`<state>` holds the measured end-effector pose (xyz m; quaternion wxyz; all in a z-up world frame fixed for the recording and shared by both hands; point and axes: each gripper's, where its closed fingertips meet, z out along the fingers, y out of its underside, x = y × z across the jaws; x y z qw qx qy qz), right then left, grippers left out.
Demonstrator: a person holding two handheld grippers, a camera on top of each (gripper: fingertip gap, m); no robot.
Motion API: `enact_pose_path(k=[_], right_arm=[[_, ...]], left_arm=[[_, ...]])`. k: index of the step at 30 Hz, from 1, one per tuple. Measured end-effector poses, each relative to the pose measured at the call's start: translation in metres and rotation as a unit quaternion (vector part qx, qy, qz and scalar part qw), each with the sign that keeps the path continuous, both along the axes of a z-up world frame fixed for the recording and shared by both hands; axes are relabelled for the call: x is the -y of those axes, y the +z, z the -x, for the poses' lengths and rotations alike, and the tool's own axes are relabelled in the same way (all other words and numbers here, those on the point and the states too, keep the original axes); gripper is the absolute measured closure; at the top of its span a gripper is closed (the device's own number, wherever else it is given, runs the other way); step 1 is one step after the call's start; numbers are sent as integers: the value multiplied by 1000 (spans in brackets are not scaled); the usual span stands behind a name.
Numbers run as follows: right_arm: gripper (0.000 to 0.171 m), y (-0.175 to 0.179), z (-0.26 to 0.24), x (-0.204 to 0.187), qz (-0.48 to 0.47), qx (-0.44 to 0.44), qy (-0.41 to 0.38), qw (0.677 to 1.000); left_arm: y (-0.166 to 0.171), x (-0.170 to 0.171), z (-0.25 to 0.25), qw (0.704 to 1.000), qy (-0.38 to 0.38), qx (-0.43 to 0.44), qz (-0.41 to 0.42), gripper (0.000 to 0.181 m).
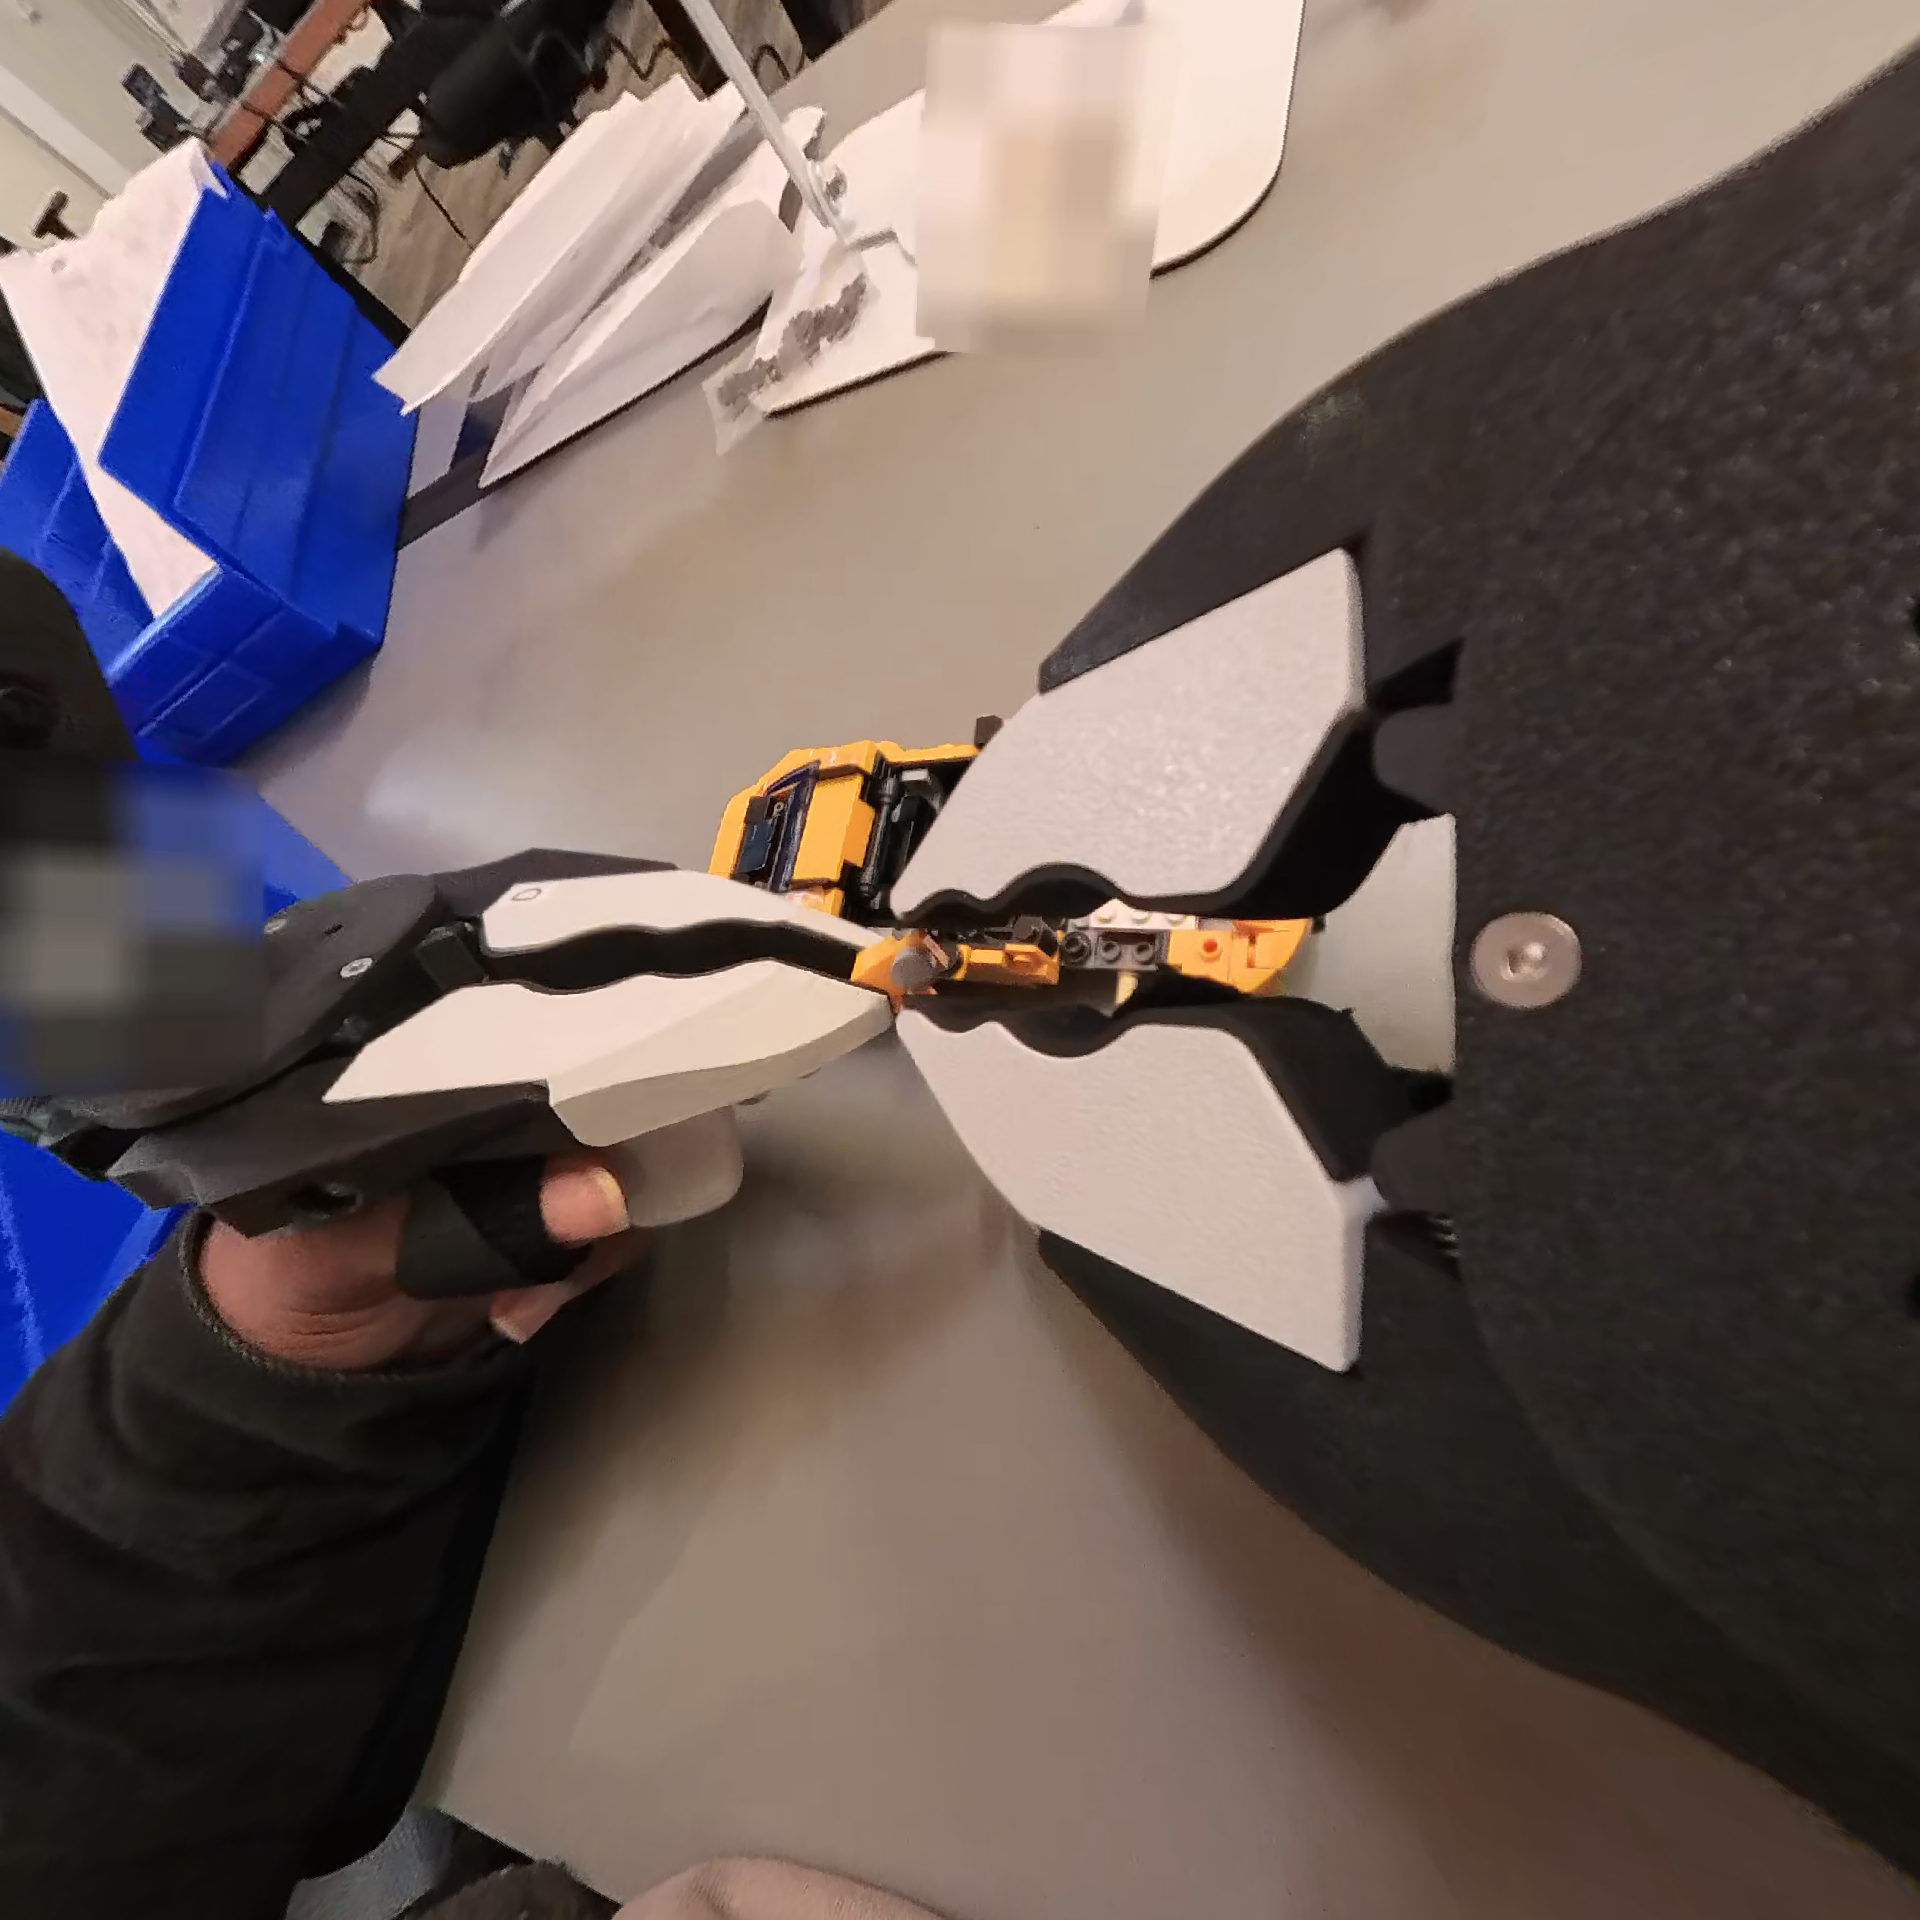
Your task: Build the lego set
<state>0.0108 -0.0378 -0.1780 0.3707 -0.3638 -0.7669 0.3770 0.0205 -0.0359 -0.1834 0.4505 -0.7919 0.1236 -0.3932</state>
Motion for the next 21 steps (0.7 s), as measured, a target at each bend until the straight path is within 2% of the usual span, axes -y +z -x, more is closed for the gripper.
enact_pose_path(k=[6, 12, 21], right_arm=[[161, 3, -3, 2, 1, -6, 14, 1000], [161, 5, -6, 4, 30, -1, 23, 999], [161, 8, -7, 5, 21, -15, 28, 999]], left_arm=[[4, 2, -2, 994, -9, -85, -64, 174], [10, 4, -4, 973, -15, -178, -146, 173], [11, 5, -5, 974, -16, -171, -148, 173]])
